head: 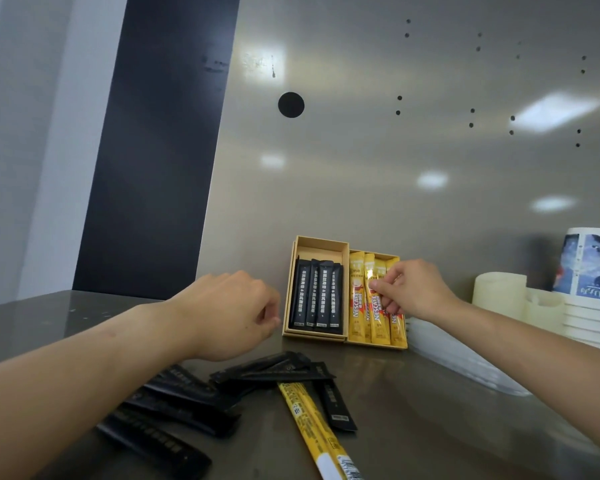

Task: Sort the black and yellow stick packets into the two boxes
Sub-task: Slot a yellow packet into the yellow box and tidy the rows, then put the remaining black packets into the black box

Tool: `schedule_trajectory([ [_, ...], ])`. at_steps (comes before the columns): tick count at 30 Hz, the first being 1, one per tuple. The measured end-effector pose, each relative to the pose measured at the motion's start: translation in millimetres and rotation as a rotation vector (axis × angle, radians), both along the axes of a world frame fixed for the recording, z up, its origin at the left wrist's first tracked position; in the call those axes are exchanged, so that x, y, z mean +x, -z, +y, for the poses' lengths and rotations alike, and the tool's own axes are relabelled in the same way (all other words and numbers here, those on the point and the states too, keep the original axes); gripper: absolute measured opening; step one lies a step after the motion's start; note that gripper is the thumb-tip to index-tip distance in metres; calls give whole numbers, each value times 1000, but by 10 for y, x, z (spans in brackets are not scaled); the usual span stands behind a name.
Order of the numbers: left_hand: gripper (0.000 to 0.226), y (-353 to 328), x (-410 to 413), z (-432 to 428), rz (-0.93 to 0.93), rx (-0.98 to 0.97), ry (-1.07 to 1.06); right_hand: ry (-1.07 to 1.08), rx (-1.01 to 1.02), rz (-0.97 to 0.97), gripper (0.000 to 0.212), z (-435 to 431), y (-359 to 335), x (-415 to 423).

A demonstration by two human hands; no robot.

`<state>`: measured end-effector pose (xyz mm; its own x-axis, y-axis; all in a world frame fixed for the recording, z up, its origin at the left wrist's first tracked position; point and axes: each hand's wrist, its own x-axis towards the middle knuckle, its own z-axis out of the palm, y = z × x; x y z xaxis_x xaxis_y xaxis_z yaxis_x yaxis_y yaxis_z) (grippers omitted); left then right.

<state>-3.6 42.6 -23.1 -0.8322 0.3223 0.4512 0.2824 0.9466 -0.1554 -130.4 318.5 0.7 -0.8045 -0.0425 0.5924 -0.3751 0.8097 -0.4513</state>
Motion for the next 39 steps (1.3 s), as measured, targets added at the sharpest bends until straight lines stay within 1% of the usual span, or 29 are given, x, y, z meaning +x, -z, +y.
schedule_trajectory([
  [5,25,-31,28,-52,-51,37,-22,86,167,80,38,-62,-42,186],
  [7,24,-45,17,-112,-78,74,-24,51,223,135,28,-143,-63,365],
  [9,24,-68,4,-162,-91,111,-25,-78,274,183,14,-314,-22,615],
  [11,23,-87,-13,-197,-80,137,-29,-275,314,218,13,-544,91,916],
  [13,22,-99,-27,-222,-68,143,-40,-450,442,159,25,-750,251,1174],
  [15,22,-100,-41,-241,-74,142,-36,-550,607,79,44,-889,402,1291],
  [16,22,-98,-43,-245,-80,139,-36,-592,633,50,46,-925,456,1304],
  [18,21,-93,-49,-253,-85,141,-41,-653,593,19,41,-924,509,1276],
  [22,21,-80,-53,-250,-90,147,-54,-647,544,15,32,-832,492,1239],
  [26,22,-81,-28,-213,-108,155,-47,-619,575,2,39,-838,476,1240],
  [31,21,-71,-9,-184,-108,153,-33,-616,633,-73,35,-827,434,1273],
  [39,20,-72,-2,-189,-107,149,-24,-624,574,-58,31,-818,434,1333],
])
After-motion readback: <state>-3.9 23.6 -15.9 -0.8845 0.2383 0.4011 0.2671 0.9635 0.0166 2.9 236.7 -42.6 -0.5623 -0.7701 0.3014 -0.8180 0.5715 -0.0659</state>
